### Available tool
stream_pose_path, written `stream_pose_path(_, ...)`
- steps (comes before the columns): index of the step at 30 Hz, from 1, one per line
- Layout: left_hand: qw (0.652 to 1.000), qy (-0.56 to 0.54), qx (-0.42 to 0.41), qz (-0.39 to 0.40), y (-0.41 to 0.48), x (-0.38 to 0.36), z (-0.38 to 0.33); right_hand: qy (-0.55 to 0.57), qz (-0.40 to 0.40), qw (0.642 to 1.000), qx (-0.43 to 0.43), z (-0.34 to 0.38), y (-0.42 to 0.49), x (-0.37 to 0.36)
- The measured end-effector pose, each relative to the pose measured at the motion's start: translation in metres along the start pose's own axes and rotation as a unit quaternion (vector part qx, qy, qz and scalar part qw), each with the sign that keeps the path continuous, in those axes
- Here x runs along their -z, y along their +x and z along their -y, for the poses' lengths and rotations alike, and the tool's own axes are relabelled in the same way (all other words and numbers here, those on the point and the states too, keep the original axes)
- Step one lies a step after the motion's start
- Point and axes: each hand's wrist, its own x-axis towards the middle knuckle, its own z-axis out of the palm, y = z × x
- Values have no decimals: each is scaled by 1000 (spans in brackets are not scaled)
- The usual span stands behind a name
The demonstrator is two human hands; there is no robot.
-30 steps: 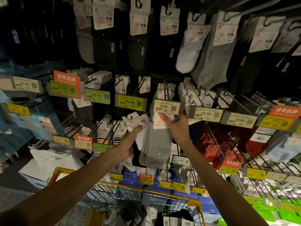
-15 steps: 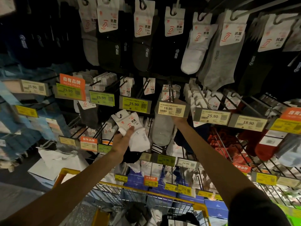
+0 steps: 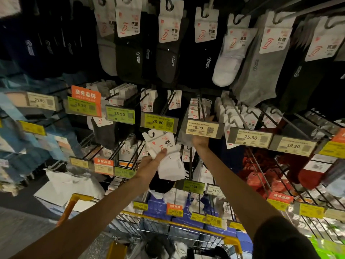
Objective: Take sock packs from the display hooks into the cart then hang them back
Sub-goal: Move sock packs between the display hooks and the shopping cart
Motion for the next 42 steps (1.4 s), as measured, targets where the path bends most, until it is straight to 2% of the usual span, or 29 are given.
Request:
stream_pose_path(2,1000,9,-7,15,-2,0,0,76,-60,995,38,-2,-7,-7)
stream_pose_path(4,999,19,-18,39,-4,1,0,87,-112,983,120,-13,-25,-17)
stream_pose_path(5,998,24,-22,50,-7,1,1,96,-110,980,135,-20,-36,-18)
stream_pose_path(8,995,44,-42,77,-13,5,3,186,24,977,103,-38,-62,-21)
stream_pose_path(10,992,66,-53,96,-20,5,4,228,74,967,82,-46,-75,-18)
stream_pose_path(12,986,90,-66,122,-28,5,4,244,62,965,77,-50,-85,-15)
stream_pose_path(17,968,146,-95,181,-50,10,8,194,36,976,92,-56,-106,-2)
stream_pose_path(28,968,82,-136,194,-90,27,-2,249,29,956,150,-27,-167,19)
stream_pose_path(42,946,58,-233,218,-128,-16,-98,357,5,912,202,60,-188,96)
